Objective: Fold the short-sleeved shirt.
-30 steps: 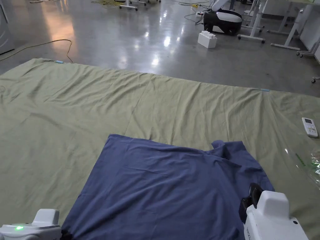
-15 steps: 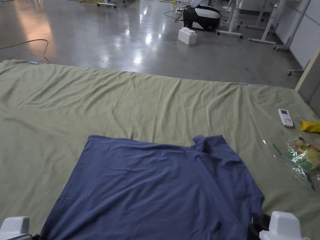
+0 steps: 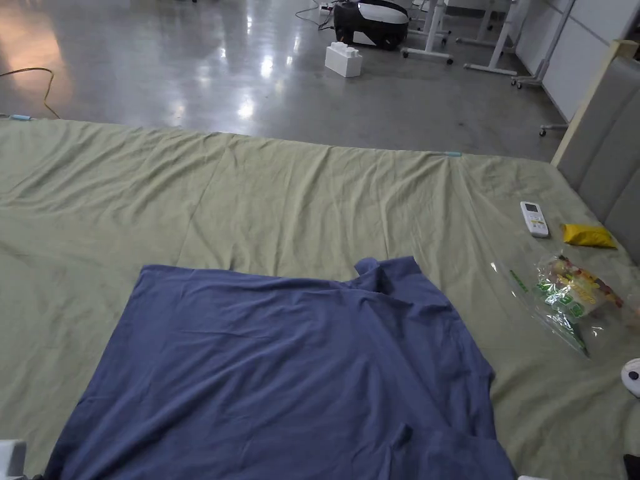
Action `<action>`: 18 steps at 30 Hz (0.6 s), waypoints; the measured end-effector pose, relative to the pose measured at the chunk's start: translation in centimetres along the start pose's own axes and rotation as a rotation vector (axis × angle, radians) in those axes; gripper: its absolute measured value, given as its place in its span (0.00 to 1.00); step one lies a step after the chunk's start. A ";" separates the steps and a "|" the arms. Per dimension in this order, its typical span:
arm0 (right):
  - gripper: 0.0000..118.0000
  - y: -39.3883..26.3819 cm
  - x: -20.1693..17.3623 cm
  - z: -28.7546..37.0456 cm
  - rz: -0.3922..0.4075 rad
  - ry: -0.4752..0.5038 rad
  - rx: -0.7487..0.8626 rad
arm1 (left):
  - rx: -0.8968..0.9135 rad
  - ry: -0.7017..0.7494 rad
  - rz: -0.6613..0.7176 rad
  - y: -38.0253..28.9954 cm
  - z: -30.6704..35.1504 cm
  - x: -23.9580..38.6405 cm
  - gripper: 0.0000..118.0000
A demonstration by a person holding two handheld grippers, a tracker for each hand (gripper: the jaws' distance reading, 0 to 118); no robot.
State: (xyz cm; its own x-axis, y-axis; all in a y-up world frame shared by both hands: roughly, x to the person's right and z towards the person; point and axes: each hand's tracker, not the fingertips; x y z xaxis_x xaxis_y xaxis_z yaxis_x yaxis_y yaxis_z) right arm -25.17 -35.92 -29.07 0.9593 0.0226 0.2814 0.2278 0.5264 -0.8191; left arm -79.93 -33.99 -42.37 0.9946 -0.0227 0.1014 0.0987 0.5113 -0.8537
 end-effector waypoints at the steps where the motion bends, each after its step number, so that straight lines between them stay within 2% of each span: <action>1: 0.42 0.0 -0.2 -0.5 0.002 0.008 -0.013 | -0.001 -0.001 0.005 0.0 0.1 -0.1 0.05; 2: 0.35 -0.2 -0.4 -1.0 0.008 0.017 -0.021 | -0.001 -0.003 0.009 0.0 0.1 0.0 0.05; 3: 0.33 -0.3 -0.9 -0.9 0.028 -0.003 -0.005 | 0.000 -0.003 0.010 0.0 0.2 0.0 0.05; 4: 0.27 -0.2 -1.3 -0.8 0.067 -0.030 0.002 | 0.001 -0.003 0.009 0.0 0.2 0.1 0.05; 5: 0.17 -0.2 -1.7 -0.7 0.096 0.000 0.005 | 0.003 -0.002 0.009 0.0 0.3 0.0 0.05; 6: 0.10 -0.3 -1.9 -0.6 0.087 -0.004 0.006 | 0.006 -0.002 0.009 0.0 0.3 0.0 0.05; 7: 0.09 -0.4 -2.1 -0.6 0.095 -0.025 0.007 | 0.006 -0.003 0.009 0.0 0.3 0.0 0.05; 9: 0.07 -0.2 -2.3 -0.2 0.177 -0.038 -0.003 | 0.010 -0.005 0.005 0.1 -0.1 -0.8 0.05; 13: 0.06 0.2 -2.1 1.2 0.177 -0.074 0.002 | 0.033 -0.017 0.008 0.2 0.2 -1.4 0.05; 18: 0.06 0.5 -1.8 2.1 0.145 -0.068 0.024 | 0.073 -0.022 0.003 0.2 0.7 -1.8 0.05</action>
State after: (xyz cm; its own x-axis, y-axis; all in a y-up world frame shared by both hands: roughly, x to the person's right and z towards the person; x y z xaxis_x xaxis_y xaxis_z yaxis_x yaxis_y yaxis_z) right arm -27.18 -33.86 -28.95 0.9682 0.1570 0.1946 0.0828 0.5331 -0.8420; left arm -81.77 -33.25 -42.38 0.9938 -0.0026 0.1111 0.0926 0.5728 -0.8144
